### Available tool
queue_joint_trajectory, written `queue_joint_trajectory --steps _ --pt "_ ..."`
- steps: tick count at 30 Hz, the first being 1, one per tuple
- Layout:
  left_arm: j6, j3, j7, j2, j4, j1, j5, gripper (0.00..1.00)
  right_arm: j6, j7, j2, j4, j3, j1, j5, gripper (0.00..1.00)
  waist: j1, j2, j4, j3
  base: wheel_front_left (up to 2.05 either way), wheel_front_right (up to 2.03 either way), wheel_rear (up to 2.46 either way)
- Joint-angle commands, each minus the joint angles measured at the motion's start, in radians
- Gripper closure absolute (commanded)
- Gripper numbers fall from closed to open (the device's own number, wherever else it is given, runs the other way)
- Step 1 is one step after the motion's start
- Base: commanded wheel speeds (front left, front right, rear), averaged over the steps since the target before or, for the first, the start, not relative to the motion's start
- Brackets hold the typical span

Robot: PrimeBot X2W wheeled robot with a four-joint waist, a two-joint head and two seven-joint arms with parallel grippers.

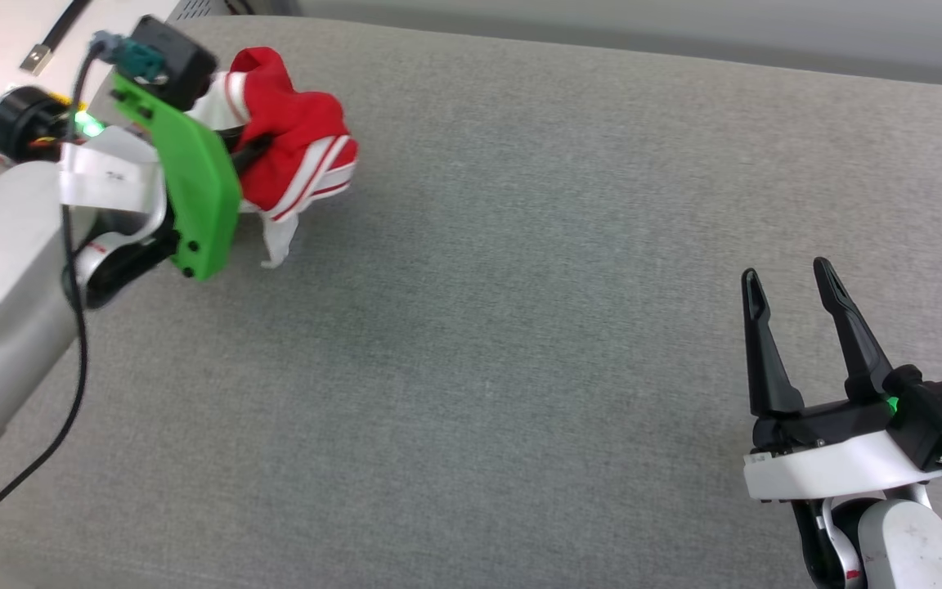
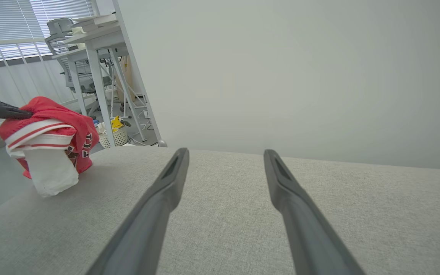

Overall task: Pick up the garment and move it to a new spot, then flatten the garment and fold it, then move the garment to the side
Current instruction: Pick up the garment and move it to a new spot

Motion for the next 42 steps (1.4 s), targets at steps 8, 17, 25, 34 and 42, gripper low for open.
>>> queue_joint_trajectory --steps 8,17,25,34,42 --pt "-0.003 -0.064 -0.028 -0.147 -0.072 -0.091 0.067 1.00 -0.001 -0.005 -0.001 -0.004 -0.011 0.010 0.042 0.00 0.0001 0.0000 -0.128 0.000 0.00 0.00 0.00" --pt "-0.003 -0.141 -0.060 -0.369 -0.042 -0.098 0.106 1.00 -0.001 -0.005 -0.001 -0.007 -0.026 0.008 0.065 0.00 0.0001 0.0000 -0.231 0.037 0.00 0.00 0.00" --pt "-0.003 -0.162 -0.034 -0.545 0.001 0.046 0.179 1.00 -0.001 -0.005 -0.001 -0.009 -0.042 -0.008 0.075 0.00 0.0001 0.0000 -0.280 0.084 0.00 0.00 0.00" --pt "-0.003 -0.163 0.071 -0.624 0.015 0.262 0.289 1.00 -0.001 -0.005 -0.001 -0.004 -0.057 -0.018 0.076 0.00 0.0001 0.0000 -0.280 0.101 0.00 0.00 0.00" --pt "-0.003 -0.163 -0.127 -0.641 0.060 0.237 0.285 0.00 -0.001 -0.005 -0.001 0.009 -0.067 -0.006 0.071 0.00 0.0001 0.0000 -0.232 0.052 0.00 0.00 0.00"
